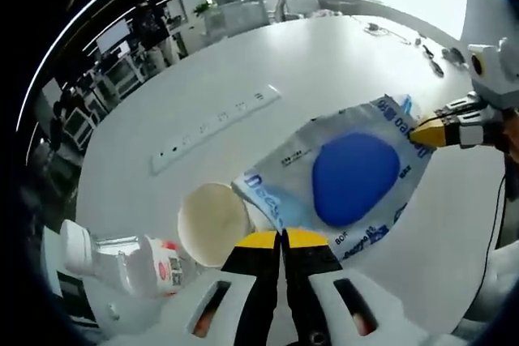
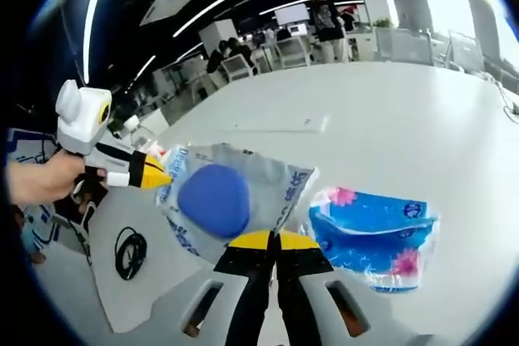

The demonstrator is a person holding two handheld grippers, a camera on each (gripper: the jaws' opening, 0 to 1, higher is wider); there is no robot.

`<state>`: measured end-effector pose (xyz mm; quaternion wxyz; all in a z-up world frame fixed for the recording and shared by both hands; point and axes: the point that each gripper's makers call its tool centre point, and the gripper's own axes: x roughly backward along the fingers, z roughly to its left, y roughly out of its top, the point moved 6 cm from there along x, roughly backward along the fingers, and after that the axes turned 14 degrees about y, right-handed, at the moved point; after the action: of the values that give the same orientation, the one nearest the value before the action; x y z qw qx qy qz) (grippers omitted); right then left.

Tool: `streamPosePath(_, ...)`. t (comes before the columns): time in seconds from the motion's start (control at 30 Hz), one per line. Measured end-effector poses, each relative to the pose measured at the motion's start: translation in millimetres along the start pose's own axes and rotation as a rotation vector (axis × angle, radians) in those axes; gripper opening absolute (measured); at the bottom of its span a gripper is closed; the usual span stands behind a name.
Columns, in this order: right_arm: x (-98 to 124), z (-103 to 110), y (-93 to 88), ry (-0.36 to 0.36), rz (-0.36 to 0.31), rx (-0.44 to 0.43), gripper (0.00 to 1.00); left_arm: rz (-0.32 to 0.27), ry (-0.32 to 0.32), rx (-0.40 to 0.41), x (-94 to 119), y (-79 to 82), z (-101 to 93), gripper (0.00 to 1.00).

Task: Arrange the tabletop items into an orderly group along one side of the table until the central work area is clear of visible clutter.

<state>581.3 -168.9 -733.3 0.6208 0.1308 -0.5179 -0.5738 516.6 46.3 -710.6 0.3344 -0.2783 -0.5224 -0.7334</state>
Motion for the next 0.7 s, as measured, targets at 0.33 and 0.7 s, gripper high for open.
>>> streamPosePath(0.33, -4, -9, 2.1, -0.019, 0.001, -0.01, 0.0, 0.002, 0.012, -0.029, -7, 6.8, -1.5, 0.0)
streamPosePath(0.7, -8, -20, -4.0, -0.032, 0.018, -0.026, 0.0, 0.022, 0.016, -0.078, -19, 3.8, -10.7, 0.0)
